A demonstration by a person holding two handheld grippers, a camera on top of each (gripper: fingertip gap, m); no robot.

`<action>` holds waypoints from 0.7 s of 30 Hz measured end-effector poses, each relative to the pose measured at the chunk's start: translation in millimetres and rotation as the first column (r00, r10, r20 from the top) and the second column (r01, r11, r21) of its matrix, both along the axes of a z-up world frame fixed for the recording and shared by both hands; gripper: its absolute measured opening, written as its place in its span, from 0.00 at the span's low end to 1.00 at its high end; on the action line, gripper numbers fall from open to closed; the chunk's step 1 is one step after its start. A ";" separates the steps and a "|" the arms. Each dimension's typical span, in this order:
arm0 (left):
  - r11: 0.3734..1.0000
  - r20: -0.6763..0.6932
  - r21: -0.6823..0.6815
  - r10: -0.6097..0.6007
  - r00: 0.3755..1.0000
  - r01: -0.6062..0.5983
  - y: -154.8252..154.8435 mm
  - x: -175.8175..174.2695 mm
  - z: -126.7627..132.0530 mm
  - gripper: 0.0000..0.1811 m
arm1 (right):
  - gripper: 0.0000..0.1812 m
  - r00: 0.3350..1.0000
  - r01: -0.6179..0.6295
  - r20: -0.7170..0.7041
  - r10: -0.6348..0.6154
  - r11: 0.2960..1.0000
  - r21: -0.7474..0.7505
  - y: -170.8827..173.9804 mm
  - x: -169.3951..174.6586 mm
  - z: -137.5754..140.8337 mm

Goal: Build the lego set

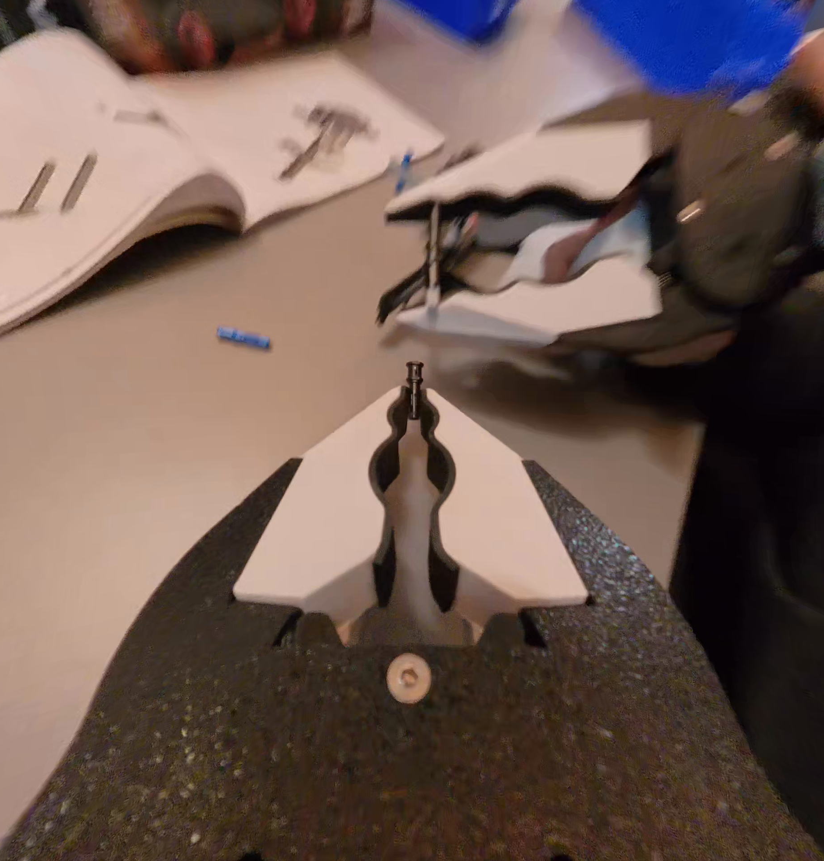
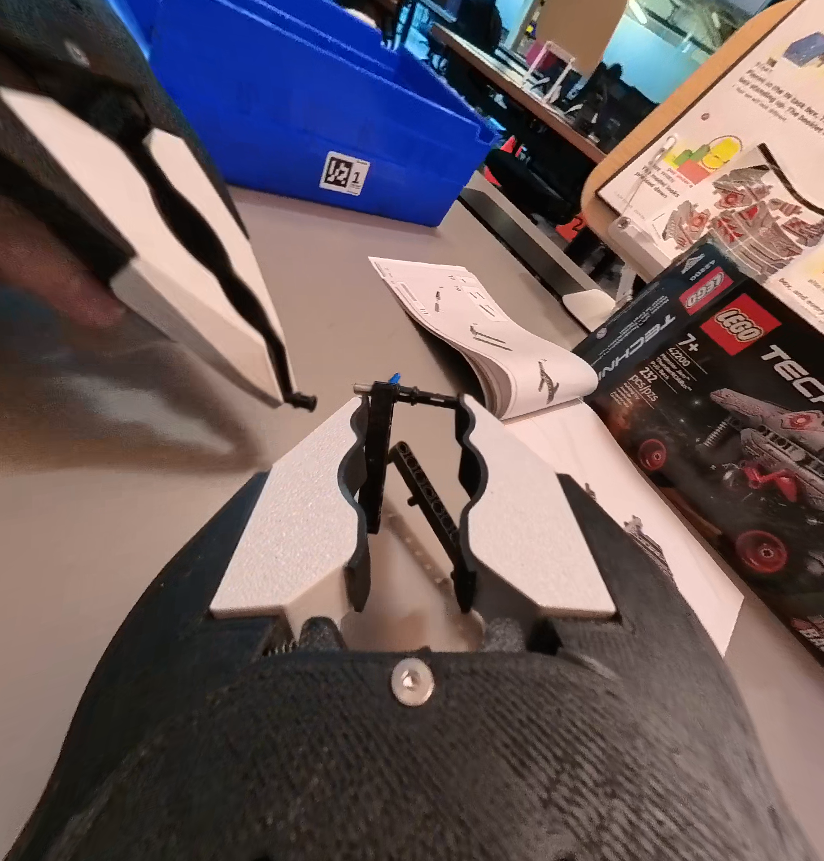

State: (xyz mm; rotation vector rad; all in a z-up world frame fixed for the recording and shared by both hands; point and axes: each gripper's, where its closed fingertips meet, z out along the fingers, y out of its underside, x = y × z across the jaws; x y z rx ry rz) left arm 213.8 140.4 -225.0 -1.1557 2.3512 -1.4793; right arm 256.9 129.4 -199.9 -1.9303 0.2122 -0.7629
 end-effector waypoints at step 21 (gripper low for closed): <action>0.975 0.162 -0.125 -0.164 0.973 0.185 -10.0 8.2 26.5 0.01 | 0.19 0.993 0.014 0.117 -0.015 1.000 0.015 -0.9 -2.9 10.2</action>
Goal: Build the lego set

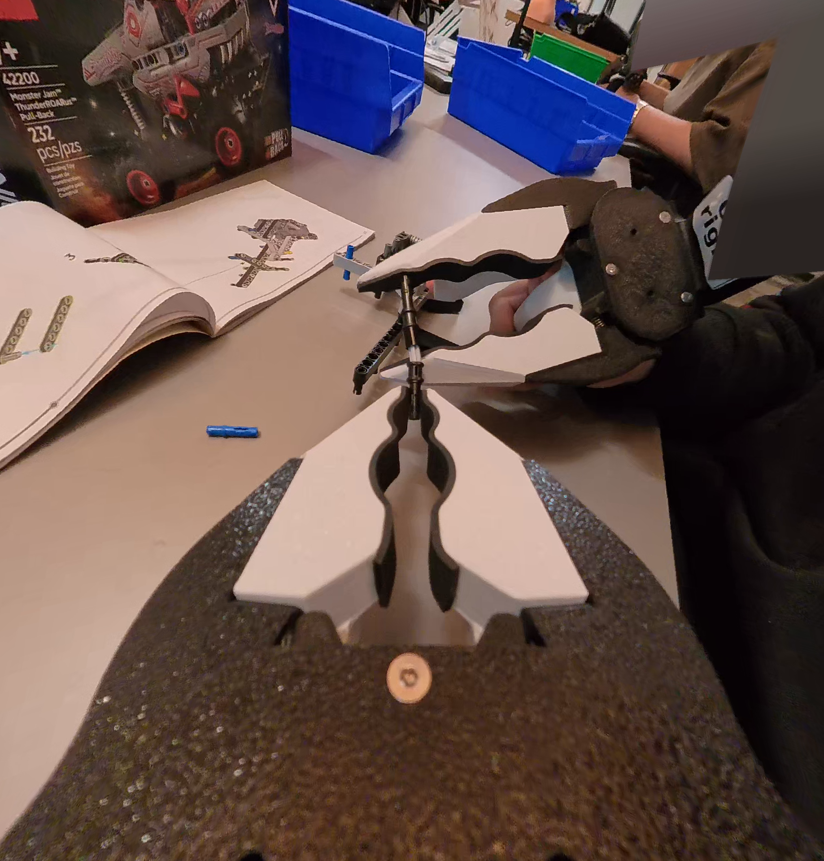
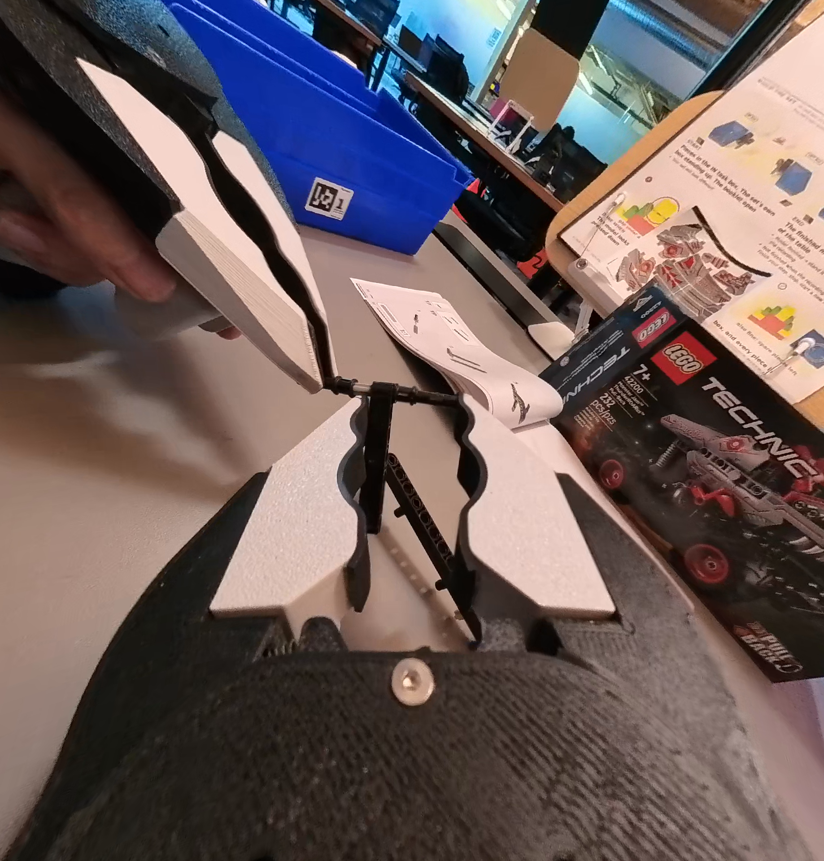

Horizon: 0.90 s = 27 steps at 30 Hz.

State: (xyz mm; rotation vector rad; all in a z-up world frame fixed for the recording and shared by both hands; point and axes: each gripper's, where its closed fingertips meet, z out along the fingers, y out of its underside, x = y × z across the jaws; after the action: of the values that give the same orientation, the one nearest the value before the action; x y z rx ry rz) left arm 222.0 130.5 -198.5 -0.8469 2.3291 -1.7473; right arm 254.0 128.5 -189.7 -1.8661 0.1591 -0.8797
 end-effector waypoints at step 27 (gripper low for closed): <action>0.997 0.075 0.049 0.063 0.995 -0.067 -6.2 2.7 4.0 0.01 | 0.19 0.979 0.050 0.200 -0.029 0.994 -0.101 -4.3 2.3 9.5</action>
State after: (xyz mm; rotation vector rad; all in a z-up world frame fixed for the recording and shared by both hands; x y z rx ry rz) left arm 224.7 124.3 -194.5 -0.8267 2.2633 -1.6570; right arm 256.3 124.2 -180.2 -1.8647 0.0267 -1.1141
